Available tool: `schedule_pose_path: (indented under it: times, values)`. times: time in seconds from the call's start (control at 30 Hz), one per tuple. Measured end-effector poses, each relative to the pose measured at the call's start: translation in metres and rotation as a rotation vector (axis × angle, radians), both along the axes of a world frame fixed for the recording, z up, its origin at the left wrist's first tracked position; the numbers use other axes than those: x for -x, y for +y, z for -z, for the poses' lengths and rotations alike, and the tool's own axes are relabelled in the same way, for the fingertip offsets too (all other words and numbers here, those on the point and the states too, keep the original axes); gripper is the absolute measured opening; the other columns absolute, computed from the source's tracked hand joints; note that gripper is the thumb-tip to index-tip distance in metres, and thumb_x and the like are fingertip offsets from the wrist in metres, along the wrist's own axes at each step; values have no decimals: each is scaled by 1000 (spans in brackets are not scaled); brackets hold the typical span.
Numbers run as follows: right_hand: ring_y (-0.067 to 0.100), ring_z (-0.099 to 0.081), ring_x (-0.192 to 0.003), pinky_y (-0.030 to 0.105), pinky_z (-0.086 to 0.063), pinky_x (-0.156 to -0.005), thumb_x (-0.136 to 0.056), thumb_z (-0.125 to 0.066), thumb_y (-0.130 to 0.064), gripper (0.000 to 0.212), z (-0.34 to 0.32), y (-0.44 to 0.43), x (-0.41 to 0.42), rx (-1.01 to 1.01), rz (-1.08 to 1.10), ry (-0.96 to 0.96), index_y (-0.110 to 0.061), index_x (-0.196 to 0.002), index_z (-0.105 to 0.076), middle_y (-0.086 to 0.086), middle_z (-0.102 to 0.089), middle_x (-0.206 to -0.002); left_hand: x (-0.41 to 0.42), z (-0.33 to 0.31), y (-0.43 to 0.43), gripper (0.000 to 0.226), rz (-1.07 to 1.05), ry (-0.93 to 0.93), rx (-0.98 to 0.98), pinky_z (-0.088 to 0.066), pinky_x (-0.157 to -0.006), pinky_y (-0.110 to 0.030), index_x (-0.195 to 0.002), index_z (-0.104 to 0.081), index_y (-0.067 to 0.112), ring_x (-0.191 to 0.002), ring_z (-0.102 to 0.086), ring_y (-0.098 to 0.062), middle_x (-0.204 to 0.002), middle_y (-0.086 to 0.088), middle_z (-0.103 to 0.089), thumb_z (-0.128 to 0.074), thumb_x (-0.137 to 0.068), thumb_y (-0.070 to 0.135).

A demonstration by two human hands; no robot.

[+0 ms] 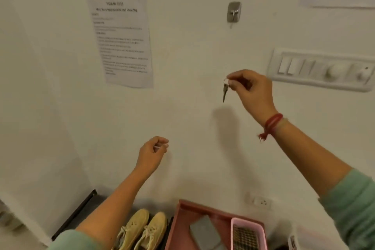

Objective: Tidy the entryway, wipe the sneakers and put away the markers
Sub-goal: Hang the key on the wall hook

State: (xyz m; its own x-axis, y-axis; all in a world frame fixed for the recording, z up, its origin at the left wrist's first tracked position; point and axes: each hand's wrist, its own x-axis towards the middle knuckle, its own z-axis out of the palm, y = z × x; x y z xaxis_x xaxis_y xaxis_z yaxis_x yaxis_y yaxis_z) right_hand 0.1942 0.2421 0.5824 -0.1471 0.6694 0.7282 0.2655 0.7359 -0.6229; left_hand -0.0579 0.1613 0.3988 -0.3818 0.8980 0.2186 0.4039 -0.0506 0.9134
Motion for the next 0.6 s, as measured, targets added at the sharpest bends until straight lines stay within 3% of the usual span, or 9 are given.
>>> schedule_pose_path:
  times: [0.27,0.37,0.6]
  values:
    - [14,-67,-81,28,-57,-79,-80,-63,2,17,-104,62,14,33,-24,129,-9,-89,-72,7,-70,-88,2,-62,22,16,-32,41,-164,-48,-67,-20,-100,-64,28,-84,-64,-22,-98,9,-66,-56,-92,18]
    - [16,-66,-75,32,-58,-78,-78,-63,4,18,-123,80,18,64,-14,158,-12,-81,-72,9,-69,-83,-2,-66,21,20,-42,68,-190,-44,-68,-14,-109,-60,28,-81,-63,-15,-112,9,-59,-57,-92,18]
    - [17,-60,-58,34,-58,-65,-70,-58,9,38,-131,101,19,50,153,197,-25,-76,-41,1,-50,-57,0,-55,13,28,-89,93,-163,-41,-69,-11,-118,-54,28,-79,-59,-8,-119,7,-49,-58,-92,19]
